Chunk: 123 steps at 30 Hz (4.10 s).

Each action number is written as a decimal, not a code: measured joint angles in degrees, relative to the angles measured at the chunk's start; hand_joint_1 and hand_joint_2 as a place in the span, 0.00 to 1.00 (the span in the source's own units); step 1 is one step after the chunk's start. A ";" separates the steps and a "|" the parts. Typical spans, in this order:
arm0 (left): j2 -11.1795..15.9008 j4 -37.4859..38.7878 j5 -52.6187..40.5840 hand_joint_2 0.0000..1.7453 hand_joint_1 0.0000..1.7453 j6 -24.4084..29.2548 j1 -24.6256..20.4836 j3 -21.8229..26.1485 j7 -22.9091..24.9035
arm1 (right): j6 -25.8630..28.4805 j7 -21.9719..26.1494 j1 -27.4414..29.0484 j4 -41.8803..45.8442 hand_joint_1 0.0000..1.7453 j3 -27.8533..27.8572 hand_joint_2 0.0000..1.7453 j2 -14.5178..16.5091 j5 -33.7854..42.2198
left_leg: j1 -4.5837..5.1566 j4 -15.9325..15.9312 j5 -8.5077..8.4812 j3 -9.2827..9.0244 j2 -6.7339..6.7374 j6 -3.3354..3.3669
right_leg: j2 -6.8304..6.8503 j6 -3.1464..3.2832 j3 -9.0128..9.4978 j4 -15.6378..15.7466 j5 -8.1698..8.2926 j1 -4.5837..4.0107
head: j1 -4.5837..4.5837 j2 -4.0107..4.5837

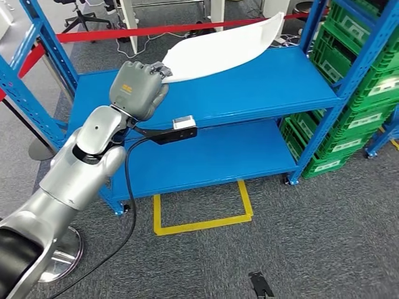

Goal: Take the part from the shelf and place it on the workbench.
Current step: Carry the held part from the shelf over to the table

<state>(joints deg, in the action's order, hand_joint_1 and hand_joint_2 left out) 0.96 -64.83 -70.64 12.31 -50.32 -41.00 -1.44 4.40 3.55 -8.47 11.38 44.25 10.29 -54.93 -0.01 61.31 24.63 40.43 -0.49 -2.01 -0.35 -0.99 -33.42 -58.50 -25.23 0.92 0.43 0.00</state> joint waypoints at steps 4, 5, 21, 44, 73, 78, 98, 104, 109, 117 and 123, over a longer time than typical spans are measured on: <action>0.00 0.00 0.17 1.00 1.00 0.02 0.08 0.02 -0.12 | 0.01 0.01 -0.05 0.03 0.00 0.03 1.00 0.00 -0.02 | -0.14 12.51 5.55 2.39 0.03 -0.58 | 0.13 0.12 -3.32 -0.02 2.35 0.03 | -0.20 0.00; -0.02 0.00 0.25 1.00 1.00 0.04 0.08 0.02 -0.24 | -0.01 0.05 -0.06 0.03 0.00 0.07 1.00 0.00 0.04 | -0.17 12.34 3.89 1.31 0.03 -0.58 | 0.15 0.03 -4.13 -0.02 2.93 0.07 | -0.20 0.00; -0.55 0.00 -0.05 1.00 1.00 -0.03 0.60 -0.93 -0.66 | -1.79 0.04 0.65 0.16 0.00 2.27 1.00 -0.04 2.36 | 0.28 -4.82 1.80 -9.36 2.25 3.27 | 0.65 -2.67 -9.16 -11.94 -0.47 -0.15 | 0.22 0.00; -0.21 -0.01 -0.05 1.00 1.00 -1.08 0.51 -1.57 -0.66 | -1.82 -0.37 0.87 0.16 0.00 2.91 1.00 -0.05 2.21 | -0.72 -4.09 0.59 -7.07 -1.92 1.99 | -5.16 -2.85 -5.57 -0.30 3.79 0.29 | 0.38 0.00; 0.27 0.02 -0.03 1.00 1.00 -2.21 0.48 -1.74 -0.66 | -1.43 -0.39 0.48 0.16 0.00 3.04 1.00 -0.08 1.76 | -0.90 -3.22 0.80 -6.27 -3.04 1.24 | -8.07 -2.31 -5.58 0.30 4.71 0.33 | 0.71 0.00; 0.02 0.04 -0.03 1.00 1.00 -2.37 0.13 -1.76 -0.66 | -1.43 -0.44 0.31 0.16 0.00 3.04 1.00 -0.02 1.67 | -0.71 -3.49 0.49 -6.38 0.48 2.71 | -0.56 -3.31 -11.10 -10.94 -1.16 -0.28 | 1.97 0.00; 0.40 0.31 -0.03 1.00 1.00 -2.69 0.38 -1.87 -0.66 | -1.41 -0.44 0.10 0.16 0.00 3.07 1.00 -0.02 1.69 | -0.16 8.80 4.99 -0.45 0.01 0.67 | -4.72 0.02 -4.57 -0.04 3.93 -0.45 | 1.54 0.00; 0.31 0.31 -0.03 1.00 1.00 -2.69 -0.03 -1.84 -0.66 | -1.41 -0.44 0.23 0.16 0.00 3.06 1.00 -0.02 1.70 | -0.87 -2.81 0.54 -5.66 -3.54 1.28 | -8.33 -1.96 -5.95 -0.06 4.70 0.01 | 1.39 0.00; 0.11 0.30 -0.03 1.00 1.00 -2.68 -0.12 -1.81 -0.66 | -1.41 -0.44 0.25 0.16 0.00 3.06 1.00 0.00 1.69 | -0.61 -3.08 0.30 -5.84 0.12 2.68 | -0.52 -3.07 -11.83 -12.05 -1.40 -0.41 | 2.15 0.00; 0.22 0.31 -0.03 1.00 1.00 -2.69 -0.27 -1.78 -0.66 | -1.40 -0.43 0.04 0.16 0.00 3.06 1.00 0.04 1.69 | 0.06 -3.05 1.40 -6.95 5.66 1.77 | 3.75 -2.00 -4.29 -0.71 3.06 -1.21 | 2.07 0.00; 0.36 0.31 -0.03 1.00 1.00 -2.75 -0.30 -1.75 -0.66 | -1.37 -0.42 0.11 0.16 0.00 3.07 1.00 0.03 1.64 | -0.33 3.07 5.69 -4.27 1.96 0.41 | -0.19 0.03 -4.25 0.09 3.68 -0.91 | 1.74 0.00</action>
<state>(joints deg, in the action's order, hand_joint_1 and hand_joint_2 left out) 1.32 -64.52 -70.67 9.56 -50.62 -42.75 -2.10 3.03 3.13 -8.36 11.54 47.32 10.32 -53.29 -0.34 64.38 30.32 36.16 1.47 -1.59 -0.54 -0.96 -37.67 -58.41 -21.55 0.01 2.17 0.00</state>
